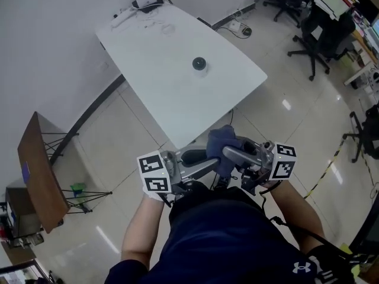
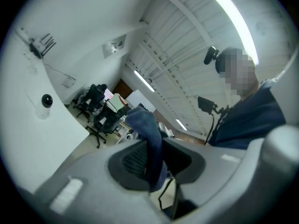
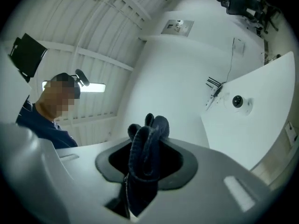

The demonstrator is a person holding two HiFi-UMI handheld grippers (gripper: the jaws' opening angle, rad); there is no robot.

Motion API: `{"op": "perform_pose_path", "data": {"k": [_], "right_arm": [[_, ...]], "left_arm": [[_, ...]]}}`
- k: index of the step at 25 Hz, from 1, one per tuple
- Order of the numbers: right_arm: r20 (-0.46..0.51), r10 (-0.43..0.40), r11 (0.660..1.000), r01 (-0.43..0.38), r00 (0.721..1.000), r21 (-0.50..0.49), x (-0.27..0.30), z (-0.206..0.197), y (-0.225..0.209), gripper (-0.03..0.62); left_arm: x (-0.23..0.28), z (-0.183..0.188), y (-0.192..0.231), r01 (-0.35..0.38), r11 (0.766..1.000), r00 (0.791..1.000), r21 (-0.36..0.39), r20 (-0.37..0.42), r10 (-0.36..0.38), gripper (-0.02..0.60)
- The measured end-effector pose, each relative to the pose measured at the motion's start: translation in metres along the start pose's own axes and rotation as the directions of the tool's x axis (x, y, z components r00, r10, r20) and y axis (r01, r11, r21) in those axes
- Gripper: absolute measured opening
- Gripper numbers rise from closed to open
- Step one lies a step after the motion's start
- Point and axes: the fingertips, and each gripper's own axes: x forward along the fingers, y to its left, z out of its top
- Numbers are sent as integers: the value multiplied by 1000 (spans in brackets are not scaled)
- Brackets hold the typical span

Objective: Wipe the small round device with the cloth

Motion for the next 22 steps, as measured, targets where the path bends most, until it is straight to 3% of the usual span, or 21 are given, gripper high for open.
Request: {"op": "perform_pose_path", "data": {"k": [3, 5, 8, 11, 13, 16, 19, 22], "right_arm": [[-4, -39, 999, 39, 999, 30, 12, 12, -28, 108], [14, -93, 995, 92, 996, 42, 20, 22, -55, 106], [72, -208, 977, 205, 975, 51, 29, 41, -101, 106], [89, -335, 942, 334, 938, 29, 40, 56, -148, 107], [66, -444, 893, 447, 894, -45, 47, 69, -183, 107], [62, -577, 801, 579, 814, -149, 53, 91, -231, 107], [69, -645, 739, 644, 761, -196, 53, 113, -266, 107], [66, -670, 721, 669, 740, -182, 54, 133, -301, 107]], "left_arm": [[-5, 12, 35, -58, 994, 994, -91, 90, 66, 96], [-13, 22, 67, -129, 982, 978, -140, 144, 150, 116], [-36, 34, 123, -274, 942, 927, -192, 210, 312, 130], [-70, 46, 179, -379, 905, 877, -196, 237, 418, 138], [-87, 57, 217, -456, 881, 852, -124, 225, 473, 134], [-98, 81, 267, -574, 816, 815, 65, 141, 562, 123], [-87, 96, 306, -599, 769, 795, 222, 48, 605, 128], [-61, 100, 344, -574, 739, 775, 354, -56, 629, 168]]}}
